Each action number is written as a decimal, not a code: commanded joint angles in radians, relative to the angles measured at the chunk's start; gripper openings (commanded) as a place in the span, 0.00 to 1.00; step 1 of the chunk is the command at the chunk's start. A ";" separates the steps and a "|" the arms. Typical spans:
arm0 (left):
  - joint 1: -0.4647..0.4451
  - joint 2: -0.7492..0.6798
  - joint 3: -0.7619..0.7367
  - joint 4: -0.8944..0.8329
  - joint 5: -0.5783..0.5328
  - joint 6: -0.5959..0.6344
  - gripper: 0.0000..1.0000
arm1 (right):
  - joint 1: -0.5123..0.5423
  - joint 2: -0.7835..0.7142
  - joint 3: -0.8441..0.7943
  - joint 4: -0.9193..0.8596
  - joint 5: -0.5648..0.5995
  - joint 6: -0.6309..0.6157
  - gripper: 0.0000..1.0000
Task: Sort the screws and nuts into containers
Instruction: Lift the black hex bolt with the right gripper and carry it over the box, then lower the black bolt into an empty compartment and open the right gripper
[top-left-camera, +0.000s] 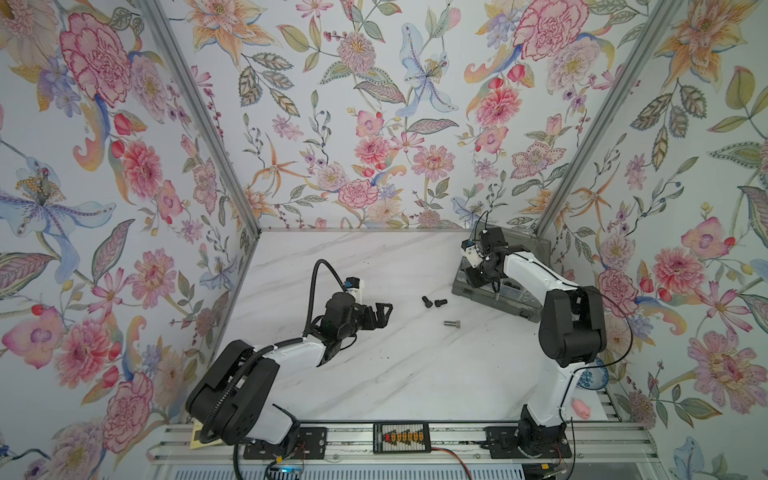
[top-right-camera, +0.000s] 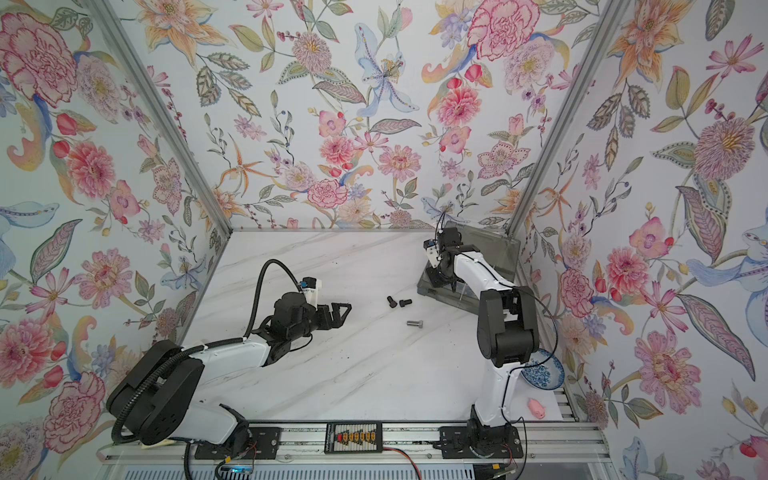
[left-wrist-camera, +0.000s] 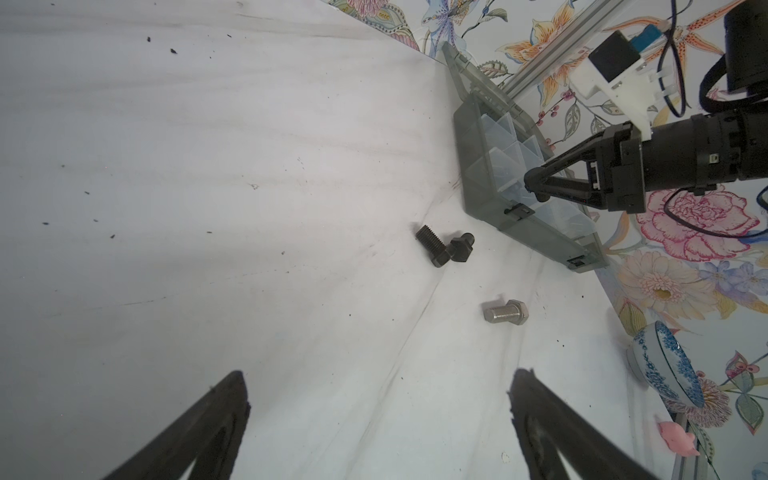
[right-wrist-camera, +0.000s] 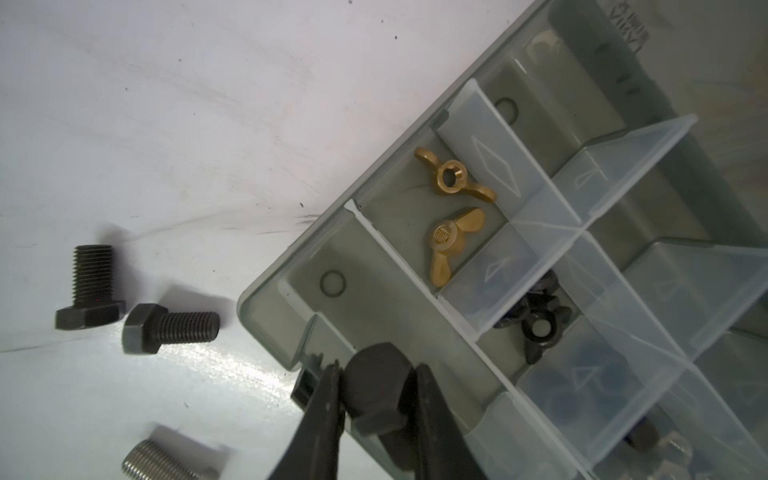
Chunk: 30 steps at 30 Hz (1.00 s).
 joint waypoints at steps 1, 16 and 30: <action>0.011 -0.004 -0.003 0.022 -0.003 0.003 0.99 | 0.003 0.014 0.001 0.015 0.017 0.016 0.03; 0.012 -0.002 0.000 0.020 -0.001 0.002 0.99 | 0.001 0.028 0.005 0.022 0.064 0.021 0.30; 0.011 -0.009 0.000 0.016 -0.010 0.002 0.99 | 0.011 -0.031 -0.024 0.045 0.047 0.023 0.41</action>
